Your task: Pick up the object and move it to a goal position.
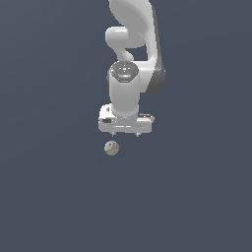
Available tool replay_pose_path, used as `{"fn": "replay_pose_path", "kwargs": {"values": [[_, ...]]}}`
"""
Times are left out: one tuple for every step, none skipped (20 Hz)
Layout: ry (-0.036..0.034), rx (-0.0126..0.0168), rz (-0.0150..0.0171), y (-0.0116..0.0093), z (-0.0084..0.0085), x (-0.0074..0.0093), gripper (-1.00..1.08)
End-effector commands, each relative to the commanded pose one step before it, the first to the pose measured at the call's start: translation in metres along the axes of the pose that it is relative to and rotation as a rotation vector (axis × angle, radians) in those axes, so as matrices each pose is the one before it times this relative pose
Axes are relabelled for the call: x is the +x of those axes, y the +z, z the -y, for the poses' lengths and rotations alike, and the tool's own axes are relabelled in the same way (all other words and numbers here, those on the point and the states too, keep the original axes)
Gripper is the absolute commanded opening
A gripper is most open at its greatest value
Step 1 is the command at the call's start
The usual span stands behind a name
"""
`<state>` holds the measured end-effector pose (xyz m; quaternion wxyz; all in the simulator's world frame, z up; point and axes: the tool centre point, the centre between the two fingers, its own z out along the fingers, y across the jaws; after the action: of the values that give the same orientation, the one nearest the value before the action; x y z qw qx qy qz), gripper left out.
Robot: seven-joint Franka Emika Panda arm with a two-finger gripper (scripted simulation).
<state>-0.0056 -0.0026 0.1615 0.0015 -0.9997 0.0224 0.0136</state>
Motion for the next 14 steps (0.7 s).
{"fn": "replay_pose_path", "kwargs": {"values": [[0.00000,0.00000,0.00000,0.00000,-0.00001,0.00001,1.00],[-0.00028,0.00003,-0.00063,-0.00020,0.00036,-0.00002,1.00],[-0.00063,0.00011,-0.00141,-0.00032,0.00092,0.00003,1.00],[-0.00120,0.00018,-0.00238,-0.00062,0.00157,0.00003,1.00],[-0.00195,0.00023,-0.00323,-0.00093,0.00223,0.00003,1.00],[-0.00307,0.00027,-0.00403,-0.00135,0.00298,0.00000,1.00],[-0.00422,0.00023,-0.00411,-0.00170,0.00339,-0.00005,1.00],[-0.00447,0.00011,-0.00310,-0.00165,0.00298,-0.00008,1.00],[-0.00422,0.00000,-0.00202,-0.00146,0.00238,-0.00010,1.00],[-0.00356,-0.00007,-0.00108,-0.00116,0.00169,-0.00010,1.00],[-0.00227,-0.00008,-0.00028,-0.00070,0.00088,-0.00008,1.00],[0.00000,0.00000,0.00000,-0.00022,-0.00022,-0.00006,1.00],[0.00168,0.00002,0.00071,0.00081,-0.00066,0.00009,1.00],[0.00424,0.00017,0.00033,0.00126,-0.00157,0.00014,1.00]]}}
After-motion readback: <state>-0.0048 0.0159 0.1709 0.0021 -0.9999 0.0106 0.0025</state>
